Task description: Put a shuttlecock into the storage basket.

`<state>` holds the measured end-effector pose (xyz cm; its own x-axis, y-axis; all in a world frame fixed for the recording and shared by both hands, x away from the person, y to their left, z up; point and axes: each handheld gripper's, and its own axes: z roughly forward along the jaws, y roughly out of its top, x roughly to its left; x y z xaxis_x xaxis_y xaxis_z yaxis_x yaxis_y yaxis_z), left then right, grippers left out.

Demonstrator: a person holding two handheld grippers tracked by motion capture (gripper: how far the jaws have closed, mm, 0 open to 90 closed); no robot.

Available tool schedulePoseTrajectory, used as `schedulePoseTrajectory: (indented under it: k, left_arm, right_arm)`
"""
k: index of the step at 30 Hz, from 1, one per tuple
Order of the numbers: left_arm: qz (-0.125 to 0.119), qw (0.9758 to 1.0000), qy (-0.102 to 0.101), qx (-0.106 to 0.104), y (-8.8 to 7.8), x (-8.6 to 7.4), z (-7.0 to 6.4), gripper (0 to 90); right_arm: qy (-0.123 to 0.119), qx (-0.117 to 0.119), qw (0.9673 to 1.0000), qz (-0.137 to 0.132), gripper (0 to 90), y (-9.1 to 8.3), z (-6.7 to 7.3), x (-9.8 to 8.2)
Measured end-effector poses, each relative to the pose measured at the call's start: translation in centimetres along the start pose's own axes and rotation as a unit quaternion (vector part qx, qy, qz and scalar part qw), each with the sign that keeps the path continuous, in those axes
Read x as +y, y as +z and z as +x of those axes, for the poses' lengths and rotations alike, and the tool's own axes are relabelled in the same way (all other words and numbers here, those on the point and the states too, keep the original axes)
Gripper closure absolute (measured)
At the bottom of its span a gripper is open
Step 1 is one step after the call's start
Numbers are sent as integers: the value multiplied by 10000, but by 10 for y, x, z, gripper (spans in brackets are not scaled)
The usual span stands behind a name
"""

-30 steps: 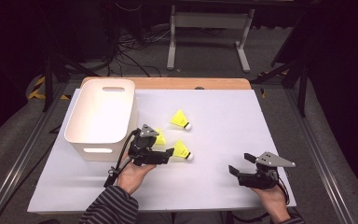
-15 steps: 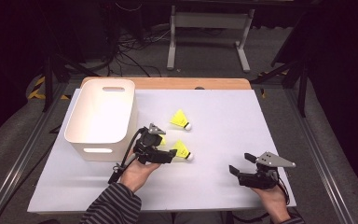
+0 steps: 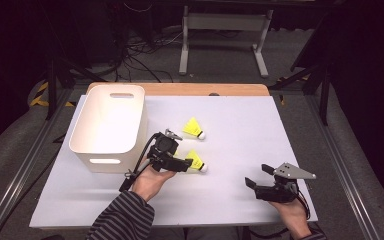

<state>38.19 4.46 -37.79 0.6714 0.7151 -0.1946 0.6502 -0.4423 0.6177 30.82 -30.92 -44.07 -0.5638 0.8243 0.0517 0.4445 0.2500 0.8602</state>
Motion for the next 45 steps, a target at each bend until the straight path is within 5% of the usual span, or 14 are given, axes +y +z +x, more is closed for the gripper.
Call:
schedulePoseTrajectory:
  k: [31, 45]
  left_arm:
    - [658, 9975, -88, -252, 29, 12, 12, 550]
    - [630, 9975, -112, -306, 37, 13, 13, 565]
  right_arm:
    - [22, 39, 10000, 68, 183, 1, 0, -1]
    - [23, 39, 10000, 86, 183, 2, 0, -1]
